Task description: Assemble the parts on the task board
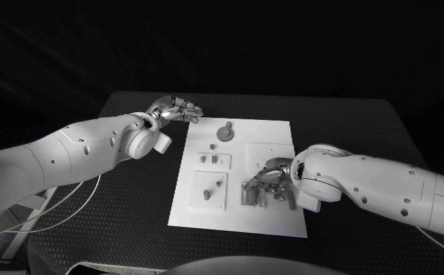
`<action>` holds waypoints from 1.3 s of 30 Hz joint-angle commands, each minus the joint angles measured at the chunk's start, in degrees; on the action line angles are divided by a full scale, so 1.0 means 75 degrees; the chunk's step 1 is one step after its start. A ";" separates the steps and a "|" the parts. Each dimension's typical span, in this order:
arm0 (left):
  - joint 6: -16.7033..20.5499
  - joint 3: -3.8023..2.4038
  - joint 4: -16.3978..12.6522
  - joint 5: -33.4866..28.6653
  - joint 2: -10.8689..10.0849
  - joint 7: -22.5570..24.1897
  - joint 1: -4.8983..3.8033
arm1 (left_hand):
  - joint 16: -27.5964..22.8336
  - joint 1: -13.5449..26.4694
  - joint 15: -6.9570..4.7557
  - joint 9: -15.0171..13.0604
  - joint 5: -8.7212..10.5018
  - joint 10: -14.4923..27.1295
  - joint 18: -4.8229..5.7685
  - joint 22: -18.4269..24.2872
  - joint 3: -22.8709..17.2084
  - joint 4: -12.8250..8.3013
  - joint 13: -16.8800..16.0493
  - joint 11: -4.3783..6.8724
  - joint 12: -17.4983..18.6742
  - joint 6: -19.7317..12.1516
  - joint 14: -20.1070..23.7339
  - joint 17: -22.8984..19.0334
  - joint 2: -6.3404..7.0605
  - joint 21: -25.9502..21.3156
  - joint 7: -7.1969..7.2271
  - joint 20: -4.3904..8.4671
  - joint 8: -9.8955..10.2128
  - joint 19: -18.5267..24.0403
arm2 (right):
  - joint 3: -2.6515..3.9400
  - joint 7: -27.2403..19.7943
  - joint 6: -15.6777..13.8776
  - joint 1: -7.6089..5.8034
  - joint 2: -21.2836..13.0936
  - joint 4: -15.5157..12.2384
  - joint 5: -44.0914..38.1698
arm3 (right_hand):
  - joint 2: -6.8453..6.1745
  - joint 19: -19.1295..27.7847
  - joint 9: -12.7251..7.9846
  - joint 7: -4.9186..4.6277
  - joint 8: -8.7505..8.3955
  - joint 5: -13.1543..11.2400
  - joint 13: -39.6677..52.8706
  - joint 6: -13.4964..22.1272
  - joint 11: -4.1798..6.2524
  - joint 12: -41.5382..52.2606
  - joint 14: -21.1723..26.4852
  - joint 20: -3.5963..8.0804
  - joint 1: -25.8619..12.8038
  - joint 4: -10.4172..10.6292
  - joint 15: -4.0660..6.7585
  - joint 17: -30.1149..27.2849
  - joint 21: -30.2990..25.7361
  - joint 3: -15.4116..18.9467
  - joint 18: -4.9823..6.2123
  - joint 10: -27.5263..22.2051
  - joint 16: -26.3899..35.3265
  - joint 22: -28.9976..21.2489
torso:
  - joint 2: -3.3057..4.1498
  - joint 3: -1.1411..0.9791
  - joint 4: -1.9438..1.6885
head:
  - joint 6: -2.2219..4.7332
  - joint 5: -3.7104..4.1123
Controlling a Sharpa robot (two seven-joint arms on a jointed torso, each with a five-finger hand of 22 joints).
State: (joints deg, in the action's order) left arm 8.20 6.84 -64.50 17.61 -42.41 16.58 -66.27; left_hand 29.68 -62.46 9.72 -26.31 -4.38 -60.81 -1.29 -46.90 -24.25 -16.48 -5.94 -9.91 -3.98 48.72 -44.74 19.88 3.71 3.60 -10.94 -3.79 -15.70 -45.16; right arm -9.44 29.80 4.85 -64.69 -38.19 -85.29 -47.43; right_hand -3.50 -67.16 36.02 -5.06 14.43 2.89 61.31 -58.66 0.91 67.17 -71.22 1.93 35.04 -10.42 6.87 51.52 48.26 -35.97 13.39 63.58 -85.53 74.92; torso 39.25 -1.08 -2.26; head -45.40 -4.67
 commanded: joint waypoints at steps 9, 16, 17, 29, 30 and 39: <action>-0.0089 -0.0004 -0.0023 -0.0040 0.0001 0.0046 -0.0006 | -0.0031 0.0080 0.0023 0.0014 0.0017 0.0045 -0.0080 0.0014 0.0058 0.0005 0.0013 -0.0005 0.0001 -0.0046 0.0009 0.0013 -0.0011 0.0047 0.0010 -0.0045 -0.0023 0.0035 | -0.0027 0.0027 -0.0070 0.0038 -0.0001 0.0044 -0.0110 | -0.0281 0.0045 -0.0017 -0.0072 -0.0102 0.0014 -0.0035 0.0106 -0.0015 -0.0013 0.0147 0.0036 -0.0012 0.0120 -0.0003 -0.0108 -0.0015 -0.0064 0.0214 -0.0110 0.0051 0.0133 | -0.0002 0.0002 -0.0003 | -0.0009 -0.0004; -0.0086 -0.0004 -0.0020 -0.0040 -0.0005 0.0045 -0.0006 | -0.0034 0.0081 0.0023 0.0015 0.0017 0.0046 -0.0080 0.0015 0.0057 0.0004 0.0014 -0.0006 0.0002 -0.0048 0.0010 0.0016 -0.0011 0.0047 0.0009 -0.0045 -0.0023 0.0037 | -0.0027 0.0027 -0.0174 0.0038 -0.0004 0.0047 -0.0202 | -0.0404 0.0056 -0.0019 -0.0090 -0.0131 0.0015 -0.0048 0.0152 -0.0033 -0.0021 0.0168 0.0031 -0.0006 0.0164 -0.0019 -0.0108 -0.0023 -0.0114 0.0214 -0.0141 0.0056 0.0131 | -0.0001 0.0003 -0.0001 | -0.0007 -0.0002; -0.0089 -0.0004 -0.0020 -0.0040 -0.0003 0.0045 -0.0006 | -0.0034 0.0081 0.0023 0.0015 0.0017 0.0046 -0.0080 0.0015 0.0057 0.0004 0.0014 -0.0006 0.0002 -0.0048 0.0010 0.0016 -0.0011 0.0047 0.0009 -0.0045 -0.0022 0.0037 | -0.0027 0.0024 -0.0210 0.0038 -0.0005 0.0044 -0.0235 | -0.0416 0.0058 -0.0020 -0.0093 -0.0136 0.0015 -0.0049 0.0160 -0.0035 -0.0022 0.0170 0.0030 -0.0001 0.0165 -0.0021 -0.0108 -0.0024 -0.0120 0.0214 -0.0145 0.0056 0.0132 | -0.0001 0.0003 -0.0001 | -0.0007 -0.0002; -0.0087 -0.0004 -0.0023 -0.0040 -0.0007 0.0042 -0.0006 | -0.0039 0.0080 0.0024 0.0016 0.0016 0.0047 -0.0081 0.0016 0.0054 0.0001 0.0015 -0.0006 0.0001 -0.0050 0.0012 0.0022 -0.0012 0.0047 0.0009 -0.0045 -0.0023 0.0041 | -0.0027 0.0009 -0.0312 0.0042 -0.0017 0.0020 -0.0423 | -0.0524 0.0059 -0.0014 -0.0104 -0.0147 0.0015 -0.0056 0.0178 -0.0047 -0.0016 0.0181 0.0025 0.0014 0.0200 -0.0032 -0.0110 -0.0026 -0.0156 0.0214 -0.0161 0.0060 0.0131 | -0.0001 0.0002 -0.0005 | -0.0005 0.0004; -0.0088 -0.0004 -0.0025 -0.0040 -0.0007 0.0042 -0.0006 | -0.0039 0.0081 0.0024 0.0016 0.0016 0.0047 -0.0081 0.0016 0.0054 0.0001 0.0015 -0.0006 0.0001 -0.0050 0.0012 0.0023 -0.0011 0.0047 0.0009 -0.0045 -0.0023 0.0041 | -0.0027 0.0008 -0.0292 0.0042 -0.0017 0.0016 -0.0427 | -0.0535 0.0059 -0.0014 -0.0105 -0.0149 0.0015 -0.0057 0.0180 -0.0047 -0.0016 0.0182 0.0025 0.0016 0.0205 -0.0033 -0.0111 -0.0026 -0.0159 0.0214 -0.0162 0.0060 0.0131 | -0.0001 0.0003 -0.0003 | -0.0001 0.0002; -0.0093 -0.0004 -0.0023 -0.0040 -0.0008 0.0036 -0.0006 | -0.0042 0.0080 0.0024 0.0017 0.0016 0.0048 -0.0082 0.0017 0.0052 0.0001 0.0016 -0.0006 0.0001 -0.0051 0.0012 0.0027 -0.0013 0.0048 0.0008 -0.0045 -0.0023 0.0042 | -0.0030 0.0011 -0.0181 0.0044 -0.0013 -0.0002 -0.0427 | -0.0560 0.0061 -0.0011 -0.0107 -0.0151 0.0015 -0.0059 0.0184 -0.0050 -0.0015 0.0185 0.0024 0.0024 0.0220 -0.0036 -0.0112 -0.0028 -0.0174 0.0214 -0.0168 0.0062 0.0131 | -0.0001 0.0001 -0.0001 | -0.0002 0.0004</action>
State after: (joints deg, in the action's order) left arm 8.19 6.85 -64.52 17.61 -42.52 16.48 -66.27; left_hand 29.68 -62.41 9.72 -26.28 -4.38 -60.81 -1.29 -46.86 -24.25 -16.48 -5.92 -9.91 -3.98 48.72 -44.74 20.03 3.77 3.60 -10.94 -4.00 -15.70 -44.96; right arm -9.43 29.23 3.07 -64.62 -38.23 -85.43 -49.47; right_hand -7.33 -66.75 35.93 -5.71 13.64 2.88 60.91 -57.96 0.51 67.18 -70.20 1.94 35.24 -9.16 6.63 50.75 48.26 -37.24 13.40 62.76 -85.30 74.91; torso 39.24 -1.06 -2.27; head -45.39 -4.64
